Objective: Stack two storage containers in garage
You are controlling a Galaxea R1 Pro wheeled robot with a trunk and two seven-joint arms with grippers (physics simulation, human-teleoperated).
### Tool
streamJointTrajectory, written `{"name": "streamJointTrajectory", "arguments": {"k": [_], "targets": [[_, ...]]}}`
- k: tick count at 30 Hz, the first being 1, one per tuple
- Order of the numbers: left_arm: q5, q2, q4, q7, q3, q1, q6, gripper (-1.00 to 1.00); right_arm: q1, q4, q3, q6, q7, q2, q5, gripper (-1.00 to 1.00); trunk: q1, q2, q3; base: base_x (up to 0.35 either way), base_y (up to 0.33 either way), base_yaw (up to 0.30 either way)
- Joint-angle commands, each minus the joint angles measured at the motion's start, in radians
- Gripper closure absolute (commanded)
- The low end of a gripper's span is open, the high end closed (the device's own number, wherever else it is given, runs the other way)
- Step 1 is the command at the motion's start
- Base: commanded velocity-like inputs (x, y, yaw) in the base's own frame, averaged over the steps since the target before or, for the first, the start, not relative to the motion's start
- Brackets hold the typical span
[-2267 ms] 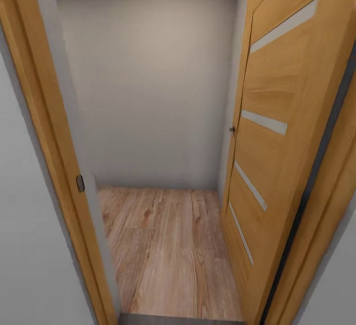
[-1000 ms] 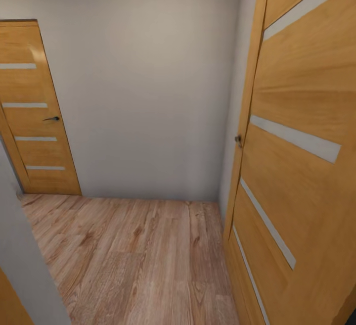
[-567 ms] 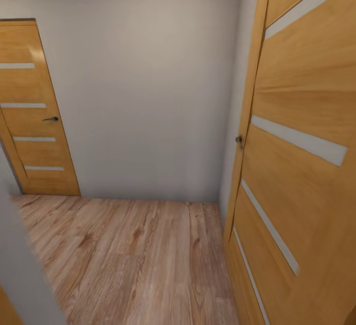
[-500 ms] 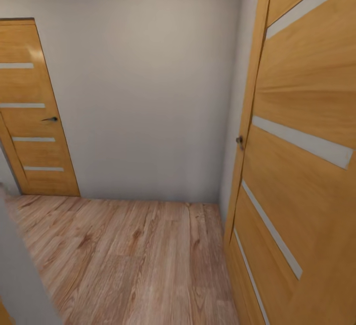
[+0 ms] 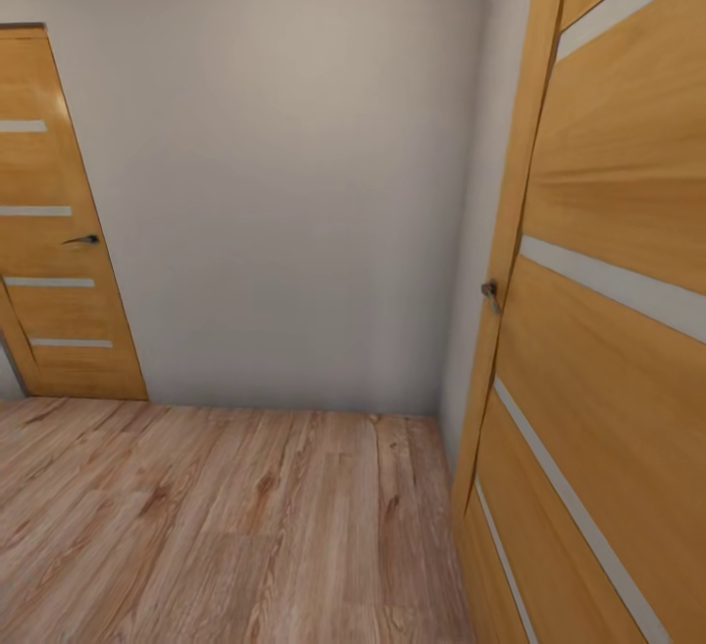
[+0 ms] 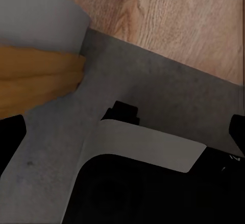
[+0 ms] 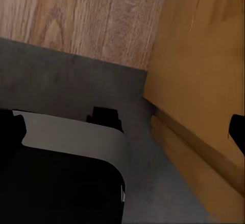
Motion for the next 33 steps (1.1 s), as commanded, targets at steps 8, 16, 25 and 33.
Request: {"name": "streamJointTrajectory", "arguments": {"k": [8, 16, 25, 33], "targets": [[0.007, 0.000, 0.001, 0.003, -0.005, -0.001, -0.003, -1.00, -0.001, 0.003, 0.007, -0.003, 0.000, 0.008, -0.012, -1.00, 0.001, -0.001, -0.001, 0.204, 0.000, 0.000], [0.007, 0.000, 0.001, 0.003, -0.006, -0.001, -0.003, -1.00, -0.001, 0.003, 0.006, -0.007, 0.000, 0.006, -0.012, -1.00, 0.001, -0.001, -0.001, 0.018, 0.000, 0.000], [0.007, 0.000, 0.001, 0.003, -0.005, -0.001, -0.003, -1.00, -0.001, 0.003, 0.005, -0.009, 0.000, 0.003, -0.012, -1.00, 0.001, -0.001, -0.001, 0.000, 0.019, 0.000], [0.007, -0.002, 0.001, 0.003, -0.006, -0.001, -0.003, -1.00, -0.001, 0.003, 0.005, -0.009, 0.000, 0.003, -0.012, -1.00, 0.001, -0.001, -0.001, 0.000, 0.085, 0.000]]}}
